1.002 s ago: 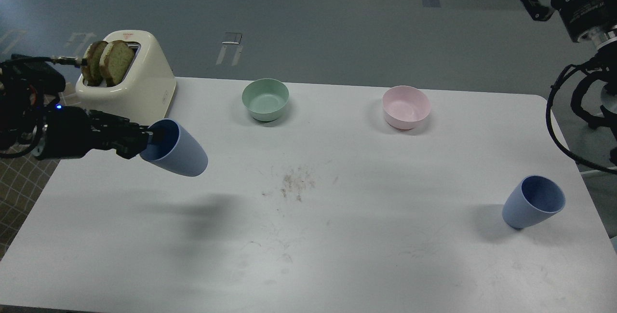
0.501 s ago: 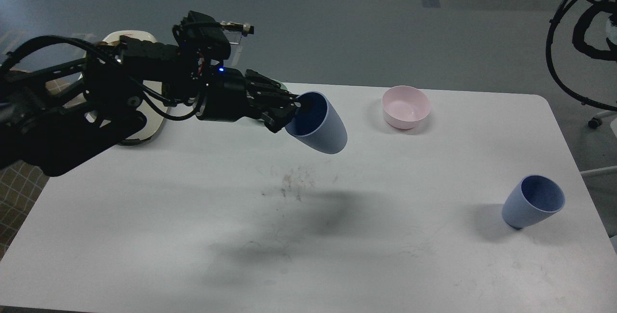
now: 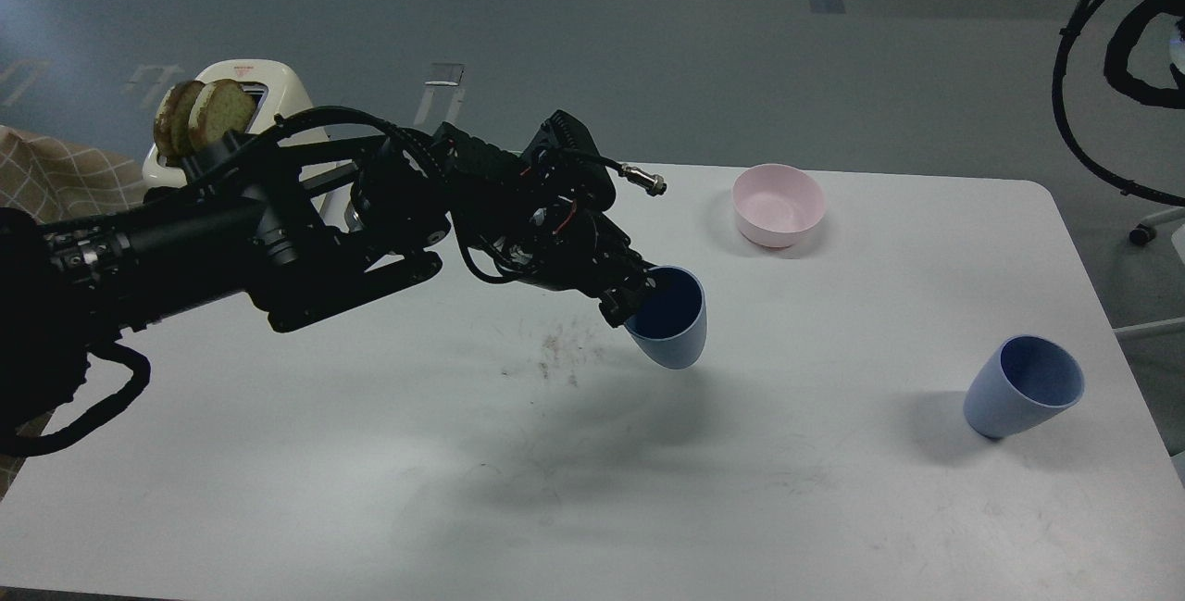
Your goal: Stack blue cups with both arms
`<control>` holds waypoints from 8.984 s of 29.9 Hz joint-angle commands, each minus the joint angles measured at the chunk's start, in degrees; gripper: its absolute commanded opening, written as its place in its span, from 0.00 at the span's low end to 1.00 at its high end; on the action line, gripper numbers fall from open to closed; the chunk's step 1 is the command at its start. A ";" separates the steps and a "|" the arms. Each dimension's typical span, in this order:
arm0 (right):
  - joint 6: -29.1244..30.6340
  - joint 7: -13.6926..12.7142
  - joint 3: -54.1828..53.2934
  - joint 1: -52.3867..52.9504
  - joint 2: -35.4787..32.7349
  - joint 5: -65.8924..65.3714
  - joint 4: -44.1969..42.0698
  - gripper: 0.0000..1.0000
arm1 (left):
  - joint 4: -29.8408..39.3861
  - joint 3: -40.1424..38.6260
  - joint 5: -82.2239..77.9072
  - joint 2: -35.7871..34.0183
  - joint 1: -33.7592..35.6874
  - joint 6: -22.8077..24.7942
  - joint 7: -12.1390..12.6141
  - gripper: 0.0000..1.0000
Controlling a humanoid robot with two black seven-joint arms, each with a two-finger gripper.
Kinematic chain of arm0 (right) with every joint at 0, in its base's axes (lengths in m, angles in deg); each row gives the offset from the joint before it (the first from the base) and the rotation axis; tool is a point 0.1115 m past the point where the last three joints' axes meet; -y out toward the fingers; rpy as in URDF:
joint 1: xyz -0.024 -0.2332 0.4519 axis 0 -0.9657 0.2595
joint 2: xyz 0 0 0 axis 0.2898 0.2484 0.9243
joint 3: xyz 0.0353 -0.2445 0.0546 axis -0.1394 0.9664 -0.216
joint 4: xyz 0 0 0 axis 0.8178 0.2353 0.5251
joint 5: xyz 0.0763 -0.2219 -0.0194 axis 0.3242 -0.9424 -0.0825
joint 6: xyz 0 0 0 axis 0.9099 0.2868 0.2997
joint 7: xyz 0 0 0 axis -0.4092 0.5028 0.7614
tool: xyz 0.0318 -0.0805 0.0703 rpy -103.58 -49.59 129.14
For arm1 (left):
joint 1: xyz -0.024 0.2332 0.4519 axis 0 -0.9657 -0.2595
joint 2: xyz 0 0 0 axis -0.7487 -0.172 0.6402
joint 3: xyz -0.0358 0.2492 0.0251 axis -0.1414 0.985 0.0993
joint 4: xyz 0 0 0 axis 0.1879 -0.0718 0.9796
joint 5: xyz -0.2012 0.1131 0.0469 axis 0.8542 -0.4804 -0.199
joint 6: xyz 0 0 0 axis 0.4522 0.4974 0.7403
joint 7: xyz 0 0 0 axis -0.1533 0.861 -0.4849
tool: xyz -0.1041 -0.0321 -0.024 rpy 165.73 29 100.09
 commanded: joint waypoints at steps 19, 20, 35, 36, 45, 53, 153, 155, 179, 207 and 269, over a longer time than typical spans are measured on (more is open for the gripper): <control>0.00 0.00 0.01 -1.12 0.04 0.00 0.34 1.00 | -2.44 6.33 0.62 1.02 -0.08 -0.01 -0.45 0.00; 0.00 0.00 0.01 -1.29 0.04 0.00 0.34 1.00 | -2.44 6.41 0.53 0.93 -0.26 -0.01 -0.45 0.00; 0.00 0.00 0.01 -2.17 -0.40 0.00 0.52 1.00 | -2.27 6.24 0.97 -0.12 0.35 -0.01 -1.15 0.87; 0.00 0.00 0.01 -2.17 -0.40 0.00 0.52 1.00 | -2.09 6.15 1.32 -0.47 0.53 -0.01 -1.15 0.89; 0.00 0.00 0.01 -3.05 -1.28 0.00 0.61 1.00 | 1.60 5.36 14.31 -7.85 10.46 -0.01 -1.24 0.96; 0.00 -0.08 0.10 -6.65 -7.42 0.00 5.08 1.00 | 0.46 -7.37 40.85 -14.27 12.13 -0.01 2.01 0.96; -1.02 -4.22 6.43 -47.52 -35.73 -71.46 34.53 0.00 | -18.17 -31.20 89.39 1.02 -16.87 -7.35 12.91 0.98; -0.23 -4.13 6.08 -47.35 -36.17 -71.46 34.80 0.00 | -18.17 -31.20 89.39 0.93 -16.87 -7.35 12.91 0.98; 0.00 -4.13 12.73 -6.42 -28.99 -72.69 39.74 0.00 | -18.17 -31.29 89.04 0.75 -16.87 -7.44 13.18 0.98; 0.00 -3.51 57.05 24.28 -1.19 -72.34 41.56 0.00 | -19.58 -31.47 89.04 -0.04 -16.78 -7.44 13.18 0.98; 0.00 -3.51 60.75 22.61 0.92 -73.83 41.74 0.34 | -19.49 -33.66 89.04 -0.83 -17.66 -7.18 13.26 0.98</control>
